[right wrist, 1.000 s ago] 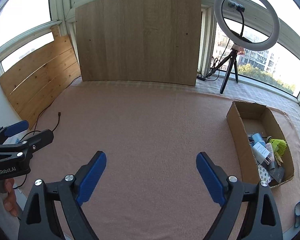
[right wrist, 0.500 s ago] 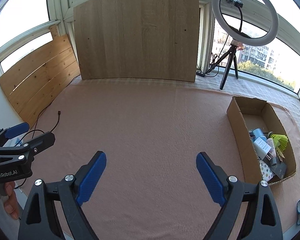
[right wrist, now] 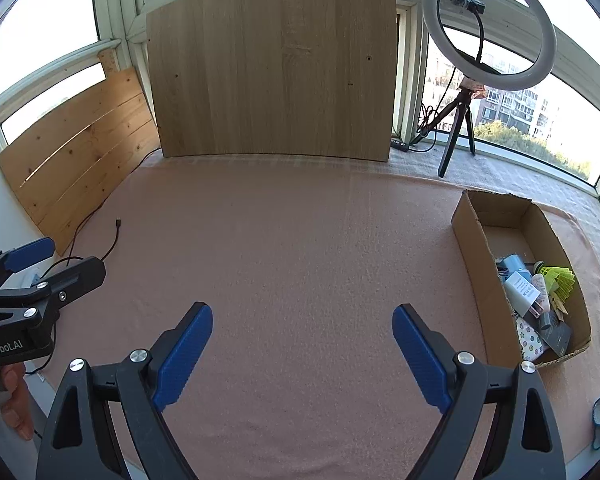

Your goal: Organize objects

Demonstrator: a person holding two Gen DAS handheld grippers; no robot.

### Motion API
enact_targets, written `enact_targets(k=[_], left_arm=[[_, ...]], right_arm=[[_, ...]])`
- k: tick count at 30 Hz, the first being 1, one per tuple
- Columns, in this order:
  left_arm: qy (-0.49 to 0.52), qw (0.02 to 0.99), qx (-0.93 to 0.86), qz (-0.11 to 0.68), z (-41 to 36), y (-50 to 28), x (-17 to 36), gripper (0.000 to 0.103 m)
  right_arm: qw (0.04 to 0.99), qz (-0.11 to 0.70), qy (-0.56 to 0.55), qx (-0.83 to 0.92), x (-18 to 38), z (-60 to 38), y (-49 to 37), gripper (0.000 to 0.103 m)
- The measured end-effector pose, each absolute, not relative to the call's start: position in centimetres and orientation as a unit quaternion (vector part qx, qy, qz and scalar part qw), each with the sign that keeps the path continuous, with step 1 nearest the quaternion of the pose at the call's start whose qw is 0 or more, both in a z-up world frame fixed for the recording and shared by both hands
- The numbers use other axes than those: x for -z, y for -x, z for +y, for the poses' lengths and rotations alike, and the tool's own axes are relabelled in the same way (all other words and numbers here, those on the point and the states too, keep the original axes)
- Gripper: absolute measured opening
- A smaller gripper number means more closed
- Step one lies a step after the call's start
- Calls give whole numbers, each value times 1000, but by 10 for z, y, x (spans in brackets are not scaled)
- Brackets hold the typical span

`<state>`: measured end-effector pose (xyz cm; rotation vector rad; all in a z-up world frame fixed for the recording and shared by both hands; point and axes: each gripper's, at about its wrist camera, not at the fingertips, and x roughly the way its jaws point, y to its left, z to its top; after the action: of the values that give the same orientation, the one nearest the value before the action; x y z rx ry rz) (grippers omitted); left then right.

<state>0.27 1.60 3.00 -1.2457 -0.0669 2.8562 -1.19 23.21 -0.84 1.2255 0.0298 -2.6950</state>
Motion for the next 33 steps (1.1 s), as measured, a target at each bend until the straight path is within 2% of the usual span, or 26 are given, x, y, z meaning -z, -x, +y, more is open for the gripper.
enact_targets(k=[33], left_arm=[[403, 14, -915, -14, 20, -6, -30, 103]], right_arm=[[86, 4, -414, 906, 11, 237, 7, 89]])
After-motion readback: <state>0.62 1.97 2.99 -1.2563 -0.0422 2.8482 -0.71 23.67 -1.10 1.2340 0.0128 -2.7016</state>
